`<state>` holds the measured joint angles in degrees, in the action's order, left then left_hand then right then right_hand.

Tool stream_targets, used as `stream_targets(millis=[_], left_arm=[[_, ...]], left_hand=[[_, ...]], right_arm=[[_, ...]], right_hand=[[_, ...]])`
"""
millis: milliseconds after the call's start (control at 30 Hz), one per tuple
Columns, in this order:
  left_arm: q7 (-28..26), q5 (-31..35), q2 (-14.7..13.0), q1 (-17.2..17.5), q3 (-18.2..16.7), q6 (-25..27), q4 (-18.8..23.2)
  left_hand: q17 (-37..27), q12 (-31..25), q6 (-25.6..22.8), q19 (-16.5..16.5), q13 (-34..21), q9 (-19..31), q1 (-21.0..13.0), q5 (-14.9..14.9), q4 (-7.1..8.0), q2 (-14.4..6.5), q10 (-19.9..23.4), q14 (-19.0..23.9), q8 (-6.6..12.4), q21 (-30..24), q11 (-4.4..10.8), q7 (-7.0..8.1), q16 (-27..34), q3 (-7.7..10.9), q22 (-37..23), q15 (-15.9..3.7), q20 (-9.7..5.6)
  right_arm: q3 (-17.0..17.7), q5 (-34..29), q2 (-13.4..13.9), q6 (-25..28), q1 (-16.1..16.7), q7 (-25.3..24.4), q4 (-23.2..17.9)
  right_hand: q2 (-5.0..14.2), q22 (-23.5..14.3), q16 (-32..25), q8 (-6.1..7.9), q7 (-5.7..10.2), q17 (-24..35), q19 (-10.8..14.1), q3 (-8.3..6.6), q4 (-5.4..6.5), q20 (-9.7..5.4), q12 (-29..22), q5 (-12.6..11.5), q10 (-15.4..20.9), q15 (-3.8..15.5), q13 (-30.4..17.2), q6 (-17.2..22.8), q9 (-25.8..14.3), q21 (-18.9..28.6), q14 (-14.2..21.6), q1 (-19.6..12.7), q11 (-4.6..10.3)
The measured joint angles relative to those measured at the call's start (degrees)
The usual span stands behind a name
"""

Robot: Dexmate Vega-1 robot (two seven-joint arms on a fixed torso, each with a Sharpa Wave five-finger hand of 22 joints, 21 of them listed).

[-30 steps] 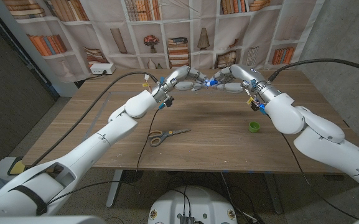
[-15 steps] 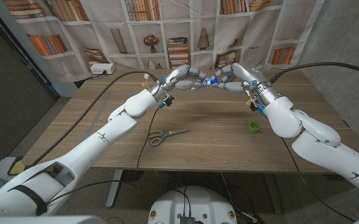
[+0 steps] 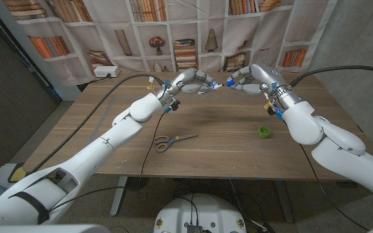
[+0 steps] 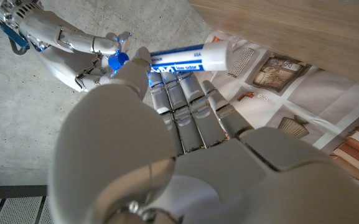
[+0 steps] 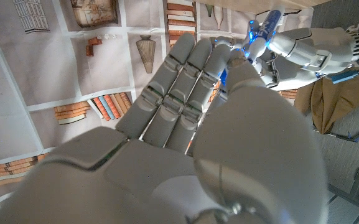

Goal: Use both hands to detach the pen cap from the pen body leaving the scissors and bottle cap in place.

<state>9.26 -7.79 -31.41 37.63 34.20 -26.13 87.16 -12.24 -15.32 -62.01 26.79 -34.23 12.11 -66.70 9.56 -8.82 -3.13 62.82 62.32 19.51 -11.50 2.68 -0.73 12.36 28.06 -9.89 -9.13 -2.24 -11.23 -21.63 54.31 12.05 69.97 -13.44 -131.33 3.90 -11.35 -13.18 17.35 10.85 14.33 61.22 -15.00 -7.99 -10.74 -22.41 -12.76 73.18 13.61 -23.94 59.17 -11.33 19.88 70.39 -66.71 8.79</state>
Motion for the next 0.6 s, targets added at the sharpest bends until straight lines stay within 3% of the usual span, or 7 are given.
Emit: stream_targets(millis=[133, 600], left_arm=[[-0.2, 0.0, 0.0, 0.1, 0.0, 0.2, 0.1], [-0.8, -0.2, -0.2, 0.6, -0.3, 0.7, 0.6]], left_hand=[[-0.1, 0.0, 0.0, 0.0, 0.1, 0.0, 0.0, 0.0, 0.00, 0.0, 0.0, 0.0, 0.00, 0.0, 0.00, 0.00, 0.0, 0.00, 0.0, 0.00, 0.00], [-0.2, 0.1, 0.0, 0.0, 0.1, 0.0, 0.0, -0.1, 0.00, 0.0, 0.0, 0.0, 0.23, 0.0, 0.02, -0.01, 0.0, 0.00, 0.0, 0.00, 0.00]], right_arm=[[1.0, 1.0, -0.2, 0.1, 0.9, 0.0, -0.1], [3.8, 4.0, -2.6, -1.6, 3.3, -2.2, 0.7]], right_hand=[[0.46, 0.0, -0.2, 0.80, -0.19, 0.7, -0.4, 0.24, 0.24, 0.40, -0.6, 0.0, -0.4, -0.20, -1.9, -0.2, 0.0, -0.5, -0.4, -0.5, 0.23], [1.20, 0.0, -0.1, 0.85, -0.61, 0.6, -0.8, 0.56, 0.55, 0.41, -0.6, 0.1, -1.3, -0.02, -3.8, -0.6, 0.0, -0.5, -1.4, -0.6, 0.72]])
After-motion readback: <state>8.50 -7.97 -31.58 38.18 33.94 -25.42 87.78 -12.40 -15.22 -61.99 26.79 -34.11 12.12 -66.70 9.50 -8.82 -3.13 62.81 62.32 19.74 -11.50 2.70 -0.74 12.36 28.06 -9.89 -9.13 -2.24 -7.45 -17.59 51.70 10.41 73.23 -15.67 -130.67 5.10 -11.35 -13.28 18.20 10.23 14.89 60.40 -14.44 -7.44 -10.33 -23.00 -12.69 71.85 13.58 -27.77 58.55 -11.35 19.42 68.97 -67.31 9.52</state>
